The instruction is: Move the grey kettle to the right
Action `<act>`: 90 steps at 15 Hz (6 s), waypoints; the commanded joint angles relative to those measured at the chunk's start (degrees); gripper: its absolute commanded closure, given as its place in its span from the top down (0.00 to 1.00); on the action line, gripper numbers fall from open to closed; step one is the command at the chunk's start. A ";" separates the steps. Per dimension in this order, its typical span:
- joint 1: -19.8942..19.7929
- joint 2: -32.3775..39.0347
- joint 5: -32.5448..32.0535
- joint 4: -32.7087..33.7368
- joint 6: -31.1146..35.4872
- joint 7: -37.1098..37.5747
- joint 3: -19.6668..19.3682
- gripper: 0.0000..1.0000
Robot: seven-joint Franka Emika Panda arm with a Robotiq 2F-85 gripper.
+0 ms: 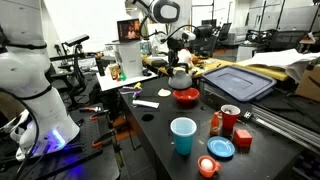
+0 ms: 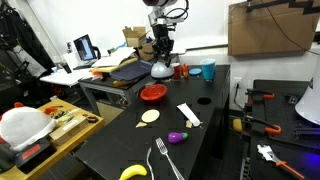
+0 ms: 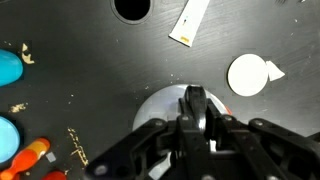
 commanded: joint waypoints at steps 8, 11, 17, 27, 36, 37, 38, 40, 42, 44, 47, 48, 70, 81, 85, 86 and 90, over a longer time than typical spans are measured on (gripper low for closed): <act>-0.12 -7.63 -0.11 -10.05 2.74 15.16 -3.25 0.05; -0.80 -6.90 -0.08 -10.64 3.67 17.23 -4.73 0.05; -2.90 -5.76 -0.51 -10.18 8.42 18.01 -7.34 0.05; -6.57 -4.72 1.13 -3.91 7.88 16.92 -9.38 0.05; -9.45 -0.82 1.63 5.84 2.81 18.01 -10.73 0.05; -9.77 -0.24 1.57 7.18 1.82 18.38 -10.91 0.05; -10.06 0.36 1.49 8.51 0.90 18.58 -11.10 0.05; -10.55 1.67 1.30 10.81 -0.29 19.02 -11.59 0.05; -11.10 3.07 1.07 13.09 -1.17 19.51 -12.02 0.05; -11.62 4.68 0.51 15.39 -1.32 19.03 -12.20 0.05; -12.29 7.64 -0.08 19.08 -1.27 18.33 -12.36 0.05; -12.50 8.83 -0.18 20.43 -1.33 18.21 -12.37 0.05; -17.80 28.66 -0.91 47.03 -5.78 17.37 -10.43 0.05; -19.34 36.53 -1.76 54.27 -4.14 18.38 -10.46 0.19; -19.75 38.04 -1.76 56.59 -4.81 19.02 -10.45 0.19; -19.75 38.09 -1.76 56.80 -4.94 19.02 -10.45 0.19; -19.76 38.11 -1.76 57.01 -5.11 19.03 -10.44 0.19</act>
